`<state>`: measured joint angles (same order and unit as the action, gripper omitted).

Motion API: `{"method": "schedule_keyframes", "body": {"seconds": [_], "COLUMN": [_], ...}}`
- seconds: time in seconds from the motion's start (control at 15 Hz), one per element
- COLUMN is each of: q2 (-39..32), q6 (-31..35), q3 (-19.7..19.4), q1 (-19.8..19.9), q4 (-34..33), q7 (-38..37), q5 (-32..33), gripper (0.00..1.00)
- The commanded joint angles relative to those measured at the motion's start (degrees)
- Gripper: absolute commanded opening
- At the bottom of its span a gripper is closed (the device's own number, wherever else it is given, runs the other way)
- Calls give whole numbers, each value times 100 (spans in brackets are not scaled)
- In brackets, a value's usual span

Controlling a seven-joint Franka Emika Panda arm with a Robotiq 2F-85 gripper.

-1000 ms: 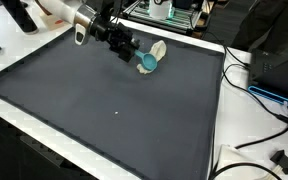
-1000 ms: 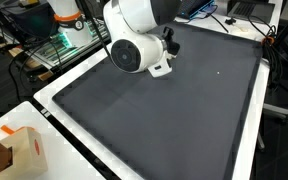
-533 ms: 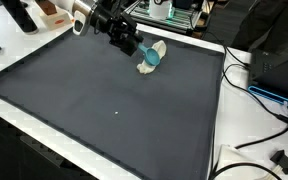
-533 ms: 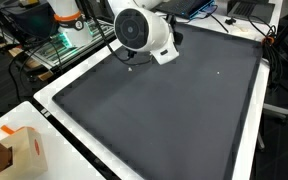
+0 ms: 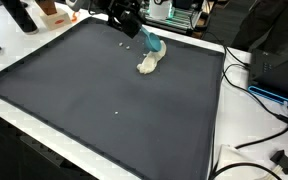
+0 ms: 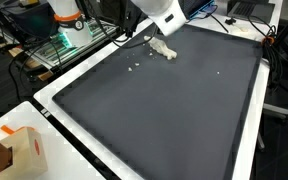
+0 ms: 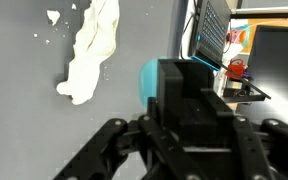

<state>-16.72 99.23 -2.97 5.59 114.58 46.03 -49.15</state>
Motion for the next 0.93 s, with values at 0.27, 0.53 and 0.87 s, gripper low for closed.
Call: {"method": "schedule_keyframes", "body": {"seconds": [0.27,0.53,0.87], "q2": [1321,1746,2135], "q6": [368,594,945], "q3": [64,158,286], "q1": [-265,-392,-509], "q4": [529,610,727], "q7": [-1287,-2280,-3284], "q5": [1131,1932,2847], "gripper": [25,25,25]}}
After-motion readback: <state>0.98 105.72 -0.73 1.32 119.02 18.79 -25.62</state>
